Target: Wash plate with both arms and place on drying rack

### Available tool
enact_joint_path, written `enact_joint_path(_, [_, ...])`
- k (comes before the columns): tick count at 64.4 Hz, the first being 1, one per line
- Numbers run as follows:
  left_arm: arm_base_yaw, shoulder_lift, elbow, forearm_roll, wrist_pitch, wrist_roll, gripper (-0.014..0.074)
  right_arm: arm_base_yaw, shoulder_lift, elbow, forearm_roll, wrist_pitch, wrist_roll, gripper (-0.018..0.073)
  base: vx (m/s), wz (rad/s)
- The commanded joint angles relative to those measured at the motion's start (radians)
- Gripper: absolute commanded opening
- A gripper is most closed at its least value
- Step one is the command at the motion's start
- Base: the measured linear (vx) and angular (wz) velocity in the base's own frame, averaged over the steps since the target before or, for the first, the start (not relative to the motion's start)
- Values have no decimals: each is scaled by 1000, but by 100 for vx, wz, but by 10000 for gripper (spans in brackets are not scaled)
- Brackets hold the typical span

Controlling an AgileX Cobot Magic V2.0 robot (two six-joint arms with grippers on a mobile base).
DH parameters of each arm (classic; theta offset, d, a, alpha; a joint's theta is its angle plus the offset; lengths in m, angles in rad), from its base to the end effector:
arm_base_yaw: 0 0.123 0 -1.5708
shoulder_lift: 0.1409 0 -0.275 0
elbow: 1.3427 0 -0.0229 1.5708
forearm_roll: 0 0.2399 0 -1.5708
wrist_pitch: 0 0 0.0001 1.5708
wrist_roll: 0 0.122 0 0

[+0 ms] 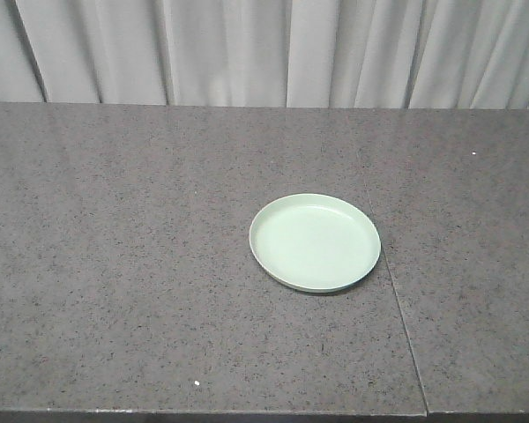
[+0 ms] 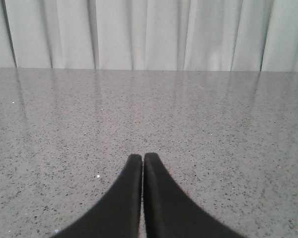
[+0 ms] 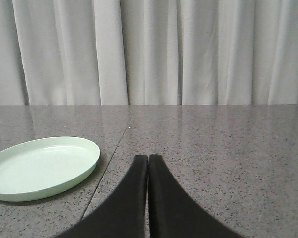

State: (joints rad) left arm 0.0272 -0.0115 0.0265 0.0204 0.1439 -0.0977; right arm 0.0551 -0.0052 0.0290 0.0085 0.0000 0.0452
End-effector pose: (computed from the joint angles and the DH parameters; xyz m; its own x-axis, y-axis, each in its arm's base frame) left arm 0.0866 0.0027 0.1898 -0.0690 -0.0793 -0.9945 -0.0356 0.9964 -0.0770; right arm 0.0871 0.0048 0.2059 0.0602 0.0571 -0.9966 -0.0584 0.9969 0.0536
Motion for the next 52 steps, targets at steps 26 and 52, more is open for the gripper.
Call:
enact_joint_path(26, [0, -15, 22, 1, -80, -6, -6, -7, 9, 17, 0, -75, -11, -9, 0, 0])
enact_joint_path(52, [0, -15, 22, 1, -80, -6, -6, -7, 9, 17, 0, -75, -11, -9, 0, 0])
